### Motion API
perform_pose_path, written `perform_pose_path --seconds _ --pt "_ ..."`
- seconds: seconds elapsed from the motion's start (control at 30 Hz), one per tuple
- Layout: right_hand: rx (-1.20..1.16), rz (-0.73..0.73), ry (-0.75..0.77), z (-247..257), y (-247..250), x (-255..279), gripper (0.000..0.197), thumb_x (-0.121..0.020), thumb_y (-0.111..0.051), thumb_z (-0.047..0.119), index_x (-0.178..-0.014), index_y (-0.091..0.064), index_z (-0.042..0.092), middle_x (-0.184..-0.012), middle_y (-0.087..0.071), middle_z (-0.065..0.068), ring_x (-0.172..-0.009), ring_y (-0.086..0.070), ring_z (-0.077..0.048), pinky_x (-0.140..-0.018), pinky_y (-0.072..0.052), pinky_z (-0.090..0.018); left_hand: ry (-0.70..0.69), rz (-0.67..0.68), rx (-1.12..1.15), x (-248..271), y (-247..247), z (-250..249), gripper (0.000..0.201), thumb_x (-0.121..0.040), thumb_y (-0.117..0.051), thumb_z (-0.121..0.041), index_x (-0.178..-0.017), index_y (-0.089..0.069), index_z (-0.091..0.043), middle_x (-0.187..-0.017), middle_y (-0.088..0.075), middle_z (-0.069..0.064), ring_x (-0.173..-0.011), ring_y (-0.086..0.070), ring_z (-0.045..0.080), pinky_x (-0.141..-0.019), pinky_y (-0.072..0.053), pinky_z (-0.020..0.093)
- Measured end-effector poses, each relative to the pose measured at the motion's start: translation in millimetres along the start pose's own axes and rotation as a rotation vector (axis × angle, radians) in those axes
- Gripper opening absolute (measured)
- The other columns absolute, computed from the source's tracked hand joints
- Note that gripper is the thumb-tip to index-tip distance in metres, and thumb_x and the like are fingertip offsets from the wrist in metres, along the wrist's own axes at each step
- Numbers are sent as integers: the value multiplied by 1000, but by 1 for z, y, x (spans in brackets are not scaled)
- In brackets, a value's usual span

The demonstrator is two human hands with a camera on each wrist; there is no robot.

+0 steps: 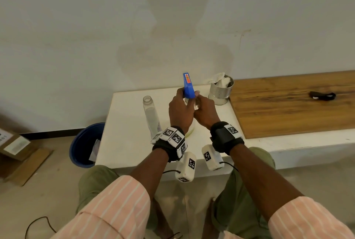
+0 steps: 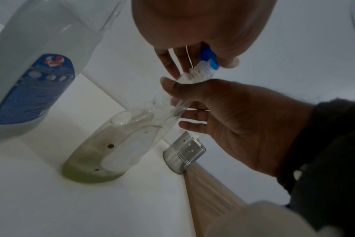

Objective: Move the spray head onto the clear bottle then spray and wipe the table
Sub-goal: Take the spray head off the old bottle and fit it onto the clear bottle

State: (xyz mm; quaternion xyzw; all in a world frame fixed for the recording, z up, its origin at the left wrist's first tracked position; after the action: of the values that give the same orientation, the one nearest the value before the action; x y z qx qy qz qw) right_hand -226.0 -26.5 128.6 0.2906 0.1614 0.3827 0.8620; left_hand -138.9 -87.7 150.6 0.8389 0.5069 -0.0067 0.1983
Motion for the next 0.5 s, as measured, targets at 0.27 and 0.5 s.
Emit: perform_pose_path --seconds 0.27,0.5 --pt "72 -97 -35 -4 7 -7 43 -73 -80 29 -99 -54 7 -93 -65 -9 -76 -53 -21 -64 -42 -31 -115 -313 120 -3 40 -37 37 -97 -45 -43 -106 -53 -8 -82 -71 -6 -71 -66 14 -67 -52 22" --pt "158 -105 -29 3 5 -2 56 -69 -82 43 -98 -51 7 -94 -66 -10 -78 -53 -24 -65 -37 -32 -107 -548 337 -5 95 -58 39 -94 -29 -51 -100 -47 -17 -62 -57 -10 -54 -59 14 -60 -52 33"
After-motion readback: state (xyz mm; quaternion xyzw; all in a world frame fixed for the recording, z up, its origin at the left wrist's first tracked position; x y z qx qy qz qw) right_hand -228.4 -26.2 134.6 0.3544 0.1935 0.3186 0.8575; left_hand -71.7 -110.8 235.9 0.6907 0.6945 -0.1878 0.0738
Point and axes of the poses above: each hand's wrist, its own x-axis away from the middle knuckle, its own y-axis out of the back of the hand, z = x × y, the point moved 9 cm from there along -x, towards the middle knuckle
